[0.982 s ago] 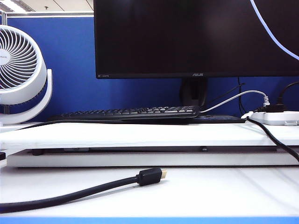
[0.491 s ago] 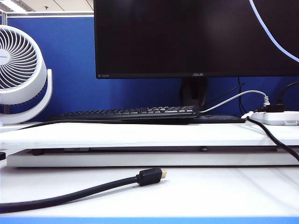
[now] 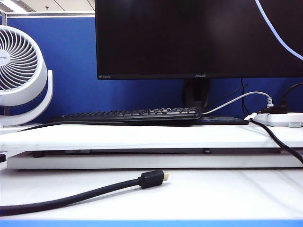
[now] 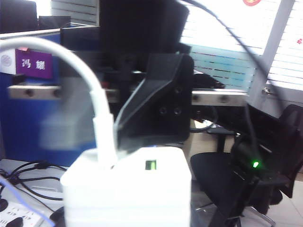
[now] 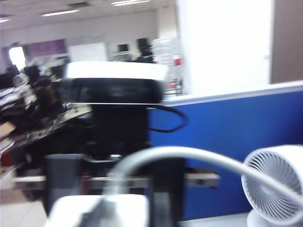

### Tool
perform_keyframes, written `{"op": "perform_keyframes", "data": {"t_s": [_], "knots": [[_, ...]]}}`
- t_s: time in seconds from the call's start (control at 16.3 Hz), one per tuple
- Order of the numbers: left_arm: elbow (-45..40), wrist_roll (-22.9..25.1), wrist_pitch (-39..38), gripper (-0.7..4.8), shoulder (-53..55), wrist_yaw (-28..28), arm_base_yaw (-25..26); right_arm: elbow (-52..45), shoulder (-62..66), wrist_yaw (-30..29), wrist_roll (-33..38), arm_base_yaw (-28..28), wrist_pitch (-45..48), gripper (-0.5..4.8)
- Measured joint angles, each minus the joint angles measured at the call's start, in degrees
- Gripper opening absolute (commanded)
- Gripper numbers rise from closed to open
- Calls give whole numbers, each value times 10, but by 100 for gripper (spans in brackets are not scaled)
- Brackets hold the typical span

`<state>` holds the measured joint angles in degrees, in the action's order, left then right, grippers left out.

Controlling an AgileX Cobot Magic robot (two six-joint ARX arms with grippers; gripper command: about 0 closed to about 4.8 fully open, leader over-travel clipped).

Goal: Pick up the Type-C charging cable and the charging base, insert one end of the Type-C charger into the corresponding slot on the base, and finally place the plugged-in charger back on the table.

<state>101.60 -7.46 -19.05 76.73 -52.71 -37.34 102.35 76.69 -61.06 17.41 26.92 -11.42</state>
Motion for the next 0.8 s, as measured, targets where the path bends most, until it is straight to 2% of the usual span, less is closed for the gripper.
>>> {"op": "perform_keyframes", "data": {"t_s": [0.37, 0.43, 0.61, 0.8], "knots": [[1, 13, 0, -6, -1, 18, 0, -4, -10, 1, 27, 1, 27, 180], [7, 59, -23, -6, -3, 59, 0, -7, -32, 47, 25, 1, 12, 179], [7, 106, -114, -6, -3, 136, 0, -7, -55, 96, 20, 1, 4, 177], [9, 115, -194, -6, 13, 221, 0, -7, -64, 154, 17, 1, 4, 177]]}}
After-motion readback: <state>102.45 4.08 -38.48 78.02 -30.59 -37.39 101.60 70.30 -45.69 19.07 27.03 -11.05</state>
